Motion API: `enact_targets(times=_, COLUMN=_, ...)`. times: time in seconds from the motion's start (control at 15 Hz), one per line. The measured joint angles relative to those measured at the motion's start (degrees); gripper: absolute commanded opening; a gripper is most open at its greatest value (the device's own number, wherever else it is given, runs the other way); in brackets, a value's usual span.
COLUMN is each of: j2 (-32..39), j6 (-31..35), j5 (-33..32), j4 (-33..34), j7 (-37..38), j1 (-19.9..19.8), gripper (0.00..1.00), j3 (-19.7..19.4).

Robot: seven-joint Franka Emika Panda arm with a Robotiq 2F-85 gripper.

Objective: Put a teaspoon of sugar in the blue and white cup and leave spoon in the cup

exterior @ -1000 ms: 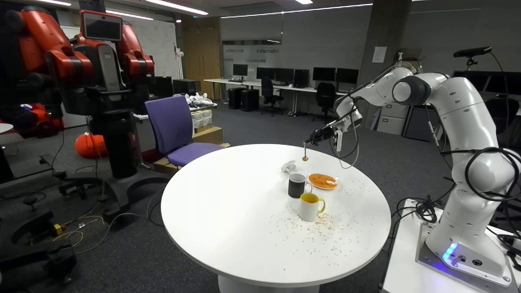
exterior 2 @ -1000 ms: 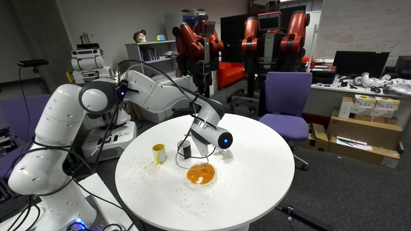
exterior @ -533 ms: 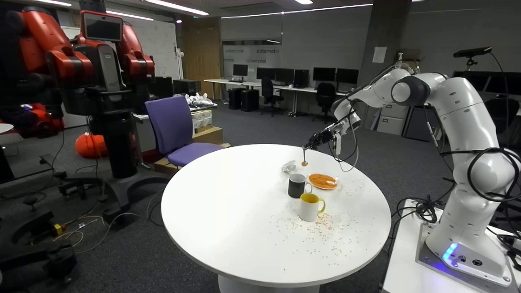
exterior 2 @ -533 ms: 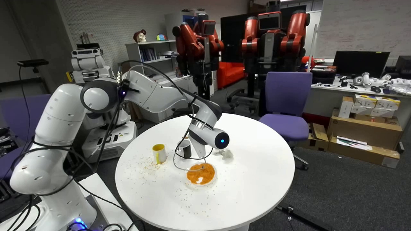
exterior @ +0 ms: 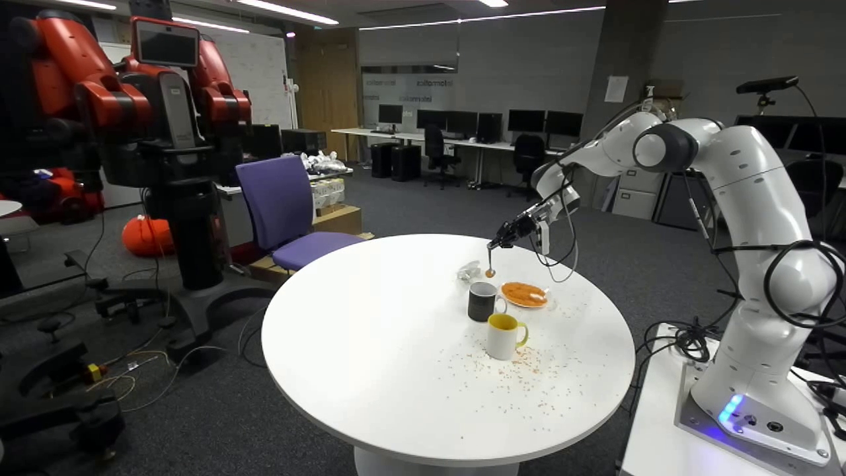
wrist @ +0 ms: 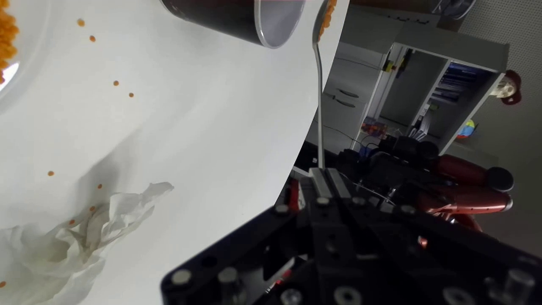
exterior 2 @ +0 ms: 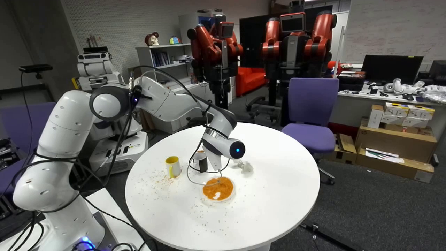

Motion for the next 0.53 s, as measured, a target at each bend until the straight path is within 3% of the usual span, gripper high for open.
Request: enact_targets(times=0.53, j2=0.00, j6=3.24, j5=-0.96, j4=-0.10, j7=0.00, j1=2.27, gripper=0.01, j3=0.01)
